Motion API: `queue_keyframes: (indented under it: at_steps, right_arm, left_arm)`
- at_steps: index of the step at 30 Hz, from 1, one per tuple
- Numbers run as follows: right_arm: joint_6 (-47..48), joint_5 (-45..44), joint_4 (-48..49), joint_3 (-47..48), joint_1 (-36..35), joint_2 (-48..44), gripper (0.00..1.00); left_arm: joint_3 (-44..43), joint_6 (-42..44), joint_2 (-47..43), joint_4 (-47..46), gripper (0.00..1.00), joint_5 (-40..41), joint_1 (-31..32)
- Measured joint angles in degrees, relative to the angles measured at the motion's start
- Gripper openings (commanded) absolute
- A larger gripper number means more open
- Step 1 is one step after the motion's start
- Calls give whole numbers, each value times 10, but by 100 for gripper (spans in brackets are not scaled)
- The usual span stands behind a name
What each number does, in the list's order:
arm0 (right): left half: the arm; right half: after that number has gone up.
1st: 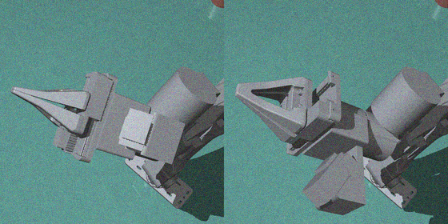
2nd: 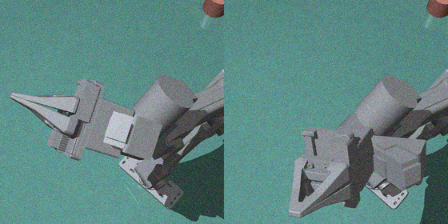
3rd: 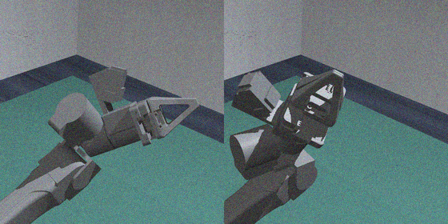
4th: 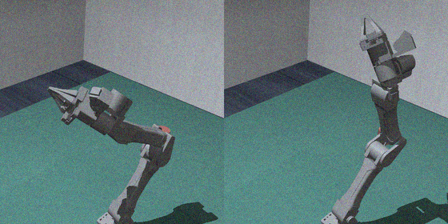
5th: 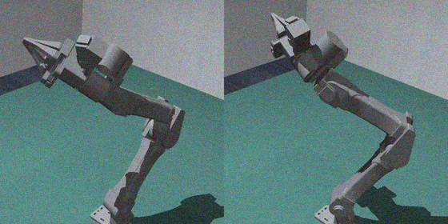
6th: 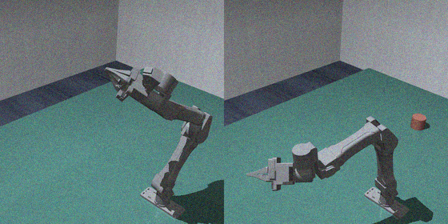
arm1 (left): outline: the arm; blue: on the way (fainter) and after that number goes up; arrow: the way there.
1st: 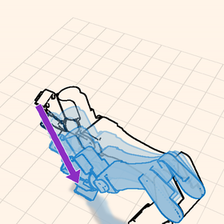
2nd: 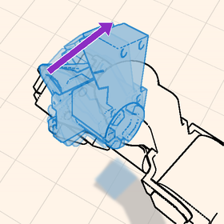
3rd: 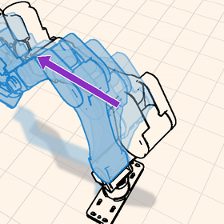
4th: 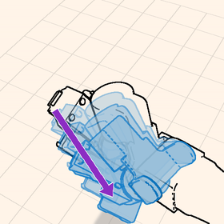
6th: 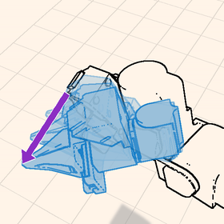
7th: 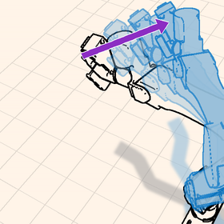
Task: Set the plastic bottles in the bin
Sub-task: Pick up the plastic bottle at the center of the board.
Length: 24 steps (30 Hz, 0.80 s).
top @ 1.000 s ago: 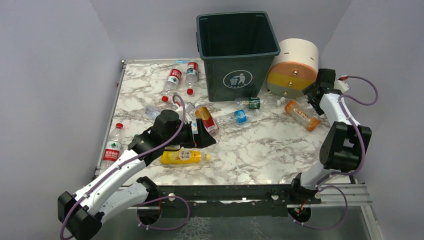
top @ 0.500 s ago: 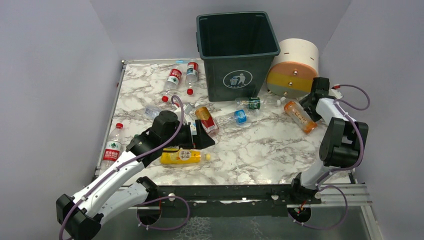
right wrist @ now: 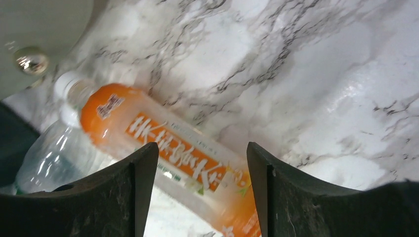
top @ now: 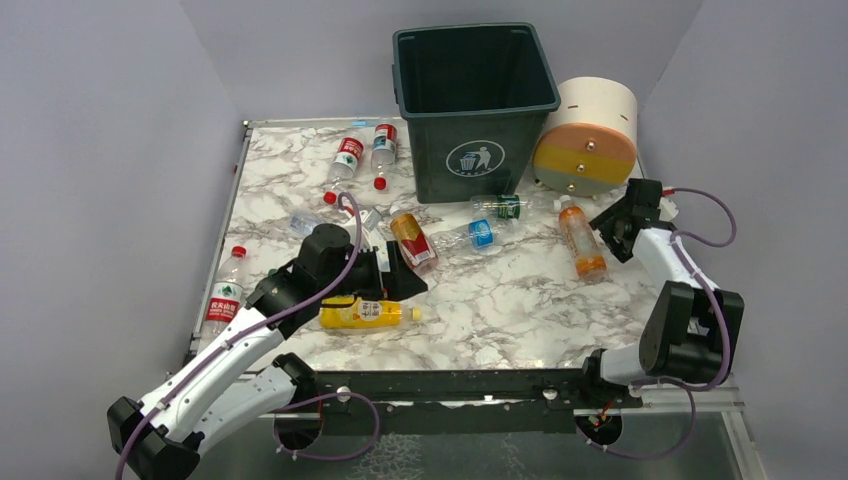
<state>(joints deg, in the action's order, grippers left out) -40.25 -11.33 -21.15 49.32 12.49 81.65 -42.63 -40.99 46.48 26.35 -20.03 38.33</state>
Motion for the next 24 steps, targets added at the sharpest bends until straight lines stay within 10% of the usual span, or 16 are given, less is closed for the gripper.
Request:
queue_keyframes:
  at_steps: [24]
  right_arm:
    - [3,126,11,-38,-114,-71,72]
  left_arm:
    - [0,-12,-29,4,99,1,0]
